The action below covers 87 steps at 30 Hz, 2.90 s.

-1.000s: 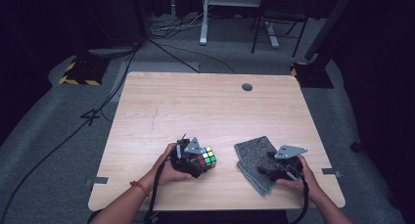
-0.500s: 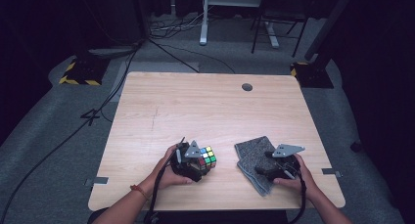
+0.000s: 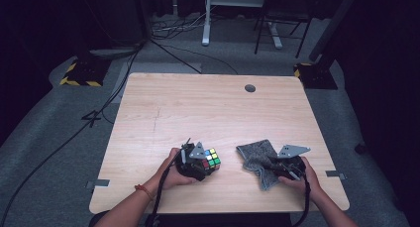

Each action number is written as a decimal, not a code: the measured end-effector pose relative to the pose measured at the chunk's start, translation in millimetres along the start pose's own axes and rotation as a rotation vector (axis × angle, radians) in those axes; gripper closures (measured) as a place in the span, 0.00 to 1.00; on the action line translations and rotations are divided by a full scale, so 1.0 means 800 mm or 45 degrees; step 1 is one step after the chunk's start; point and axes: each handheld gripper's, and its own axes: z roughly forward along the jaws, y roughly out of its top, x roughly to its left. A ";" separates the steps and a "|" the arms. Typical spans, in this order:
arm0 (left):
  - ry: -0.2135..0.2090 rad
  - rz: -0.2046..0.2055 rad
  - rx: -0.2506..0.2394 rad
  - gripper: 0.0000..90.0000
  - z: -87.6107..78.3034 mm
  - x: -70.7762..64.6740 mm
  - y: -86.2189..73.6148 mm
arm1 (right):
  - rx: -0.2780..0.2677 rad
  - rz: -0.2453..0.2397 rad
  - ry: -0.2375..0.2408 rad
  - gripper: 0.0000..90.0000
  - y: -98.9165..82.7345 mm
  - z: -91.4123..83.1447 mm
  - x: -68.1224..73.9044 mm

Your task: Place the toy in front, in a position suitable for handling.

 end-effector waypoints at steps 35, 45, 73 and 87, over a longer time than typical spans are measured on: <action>0.020 0.254 0.063 0.38 0.031 -0.038 0.097 | -0.195 -0.276 0.146 0.88 0.118 -0.018 0.071; 0.001 0.236 0.055 0.38 0.025 -0.032 0.094 | -0.188 -0.281 0.034 0.88 0.122 -0.011 0.069; 0.048 0.241 0.001 0.38 0.000 -0.026 0.090 | -0.266 -0.263 0.138 0.88 0.106 -0.030 0.065; 0.035 0.246 0.007 0.38 0.005 -0.035 0.093 | -0.253 -0.319 0.052 0.88 0.122 -0.024 0.076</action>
